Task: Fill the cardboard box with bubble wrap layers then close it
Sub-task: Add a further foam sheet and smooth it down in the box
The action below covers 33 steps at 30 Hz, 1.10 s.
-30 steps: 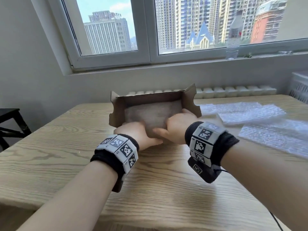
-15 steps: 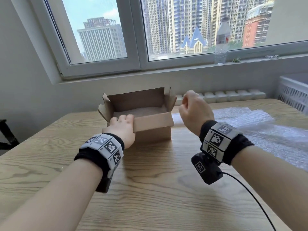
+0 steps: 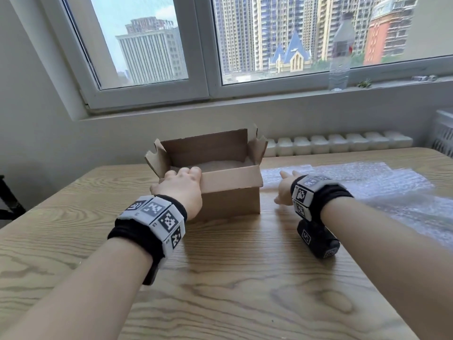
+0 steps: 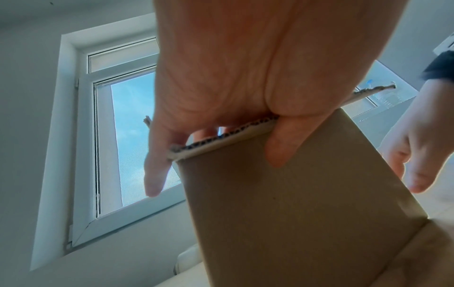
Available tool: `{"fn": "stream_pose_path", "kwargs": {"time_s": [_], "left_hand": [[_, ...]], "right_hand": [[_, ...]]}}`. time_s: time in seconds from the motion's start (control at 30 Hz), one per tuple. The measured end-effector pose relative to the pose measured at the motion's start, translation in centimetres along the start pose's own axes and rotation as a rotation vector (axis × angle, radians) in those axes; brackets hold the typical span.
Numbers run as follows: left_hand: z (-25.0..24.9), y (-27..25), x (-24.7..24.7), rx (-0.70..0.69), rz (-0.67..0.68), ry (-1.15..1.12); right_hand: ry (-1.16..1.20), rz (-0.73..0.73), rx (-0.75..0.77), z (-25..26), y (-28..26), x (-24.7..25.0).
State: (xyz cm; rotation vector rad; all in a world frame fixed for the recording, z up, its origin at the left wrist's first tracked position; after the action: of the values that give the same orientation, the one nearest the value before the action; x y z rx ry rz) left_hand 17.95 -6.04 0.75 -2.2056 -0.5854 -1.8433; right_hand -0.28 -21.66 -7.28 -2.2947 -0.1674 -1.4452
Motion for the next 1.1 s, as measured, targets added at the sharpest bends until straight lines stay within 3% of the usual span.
{"fn": "stream_pose_path", "kwargs": {"time_s": [0.13, 0.23, 0.5, 0.7, 0.9, 1.0, 1.1], "left_hand": [[0.1, 0.1, -0.1, -0.020, -0.002, -0.006], [0.1, 0.2, -0.2, -0.026, 0.013, -0.010], [0.4, -0.5, 1.2, 0.008, -0.028, -0.056], [-0.3, -2.6, 1.6, 0.001, -0.069, -0.071], [-0.9, -5.1, 1.8, -0.044, -0.069, -0.050], [-1.3, -6.7, 1.8, -0.069, -0.080, -0.042], [-1.3, -8.1, 1.8, -0.076, -0.066, -0.045]], "right_hand": [[0.067, -0.081, 0.044, 0.2, -0.3, 0.4], [-0.014, -0.152, -0.020, -0.1, -0.3, 1.4], [-0.122, -0.579, -0.008, -1.5, -5.8, 5.0], [0.408, -0.789, -0.178, -7.1, -11.1, 6.3], [0.788, -1.080, -0.259, -8.9, -16.0, 7.7], [0.865, -1.282, -0.221, -8.3, -18.8, 9.1], [0.786, -1.410, -0.133, -6.1, -21.7, 10.7]]}}
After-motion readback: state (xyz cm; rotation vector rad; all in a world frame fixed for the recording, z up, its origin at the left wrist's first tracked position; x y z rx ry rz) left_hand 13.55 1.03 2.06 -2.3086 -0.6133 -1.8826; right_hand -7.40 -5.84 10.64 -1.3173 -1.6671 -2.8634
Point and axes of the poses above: each hand's wrist, its own y-axis towards the middle knuckle, its own x-axis out of the back of the hand, z = x × y, the point moved 5 cm from there along y, towards the middle knuckle, and after that the axes turned 15 degrees about -y, right-handed, at the moved point
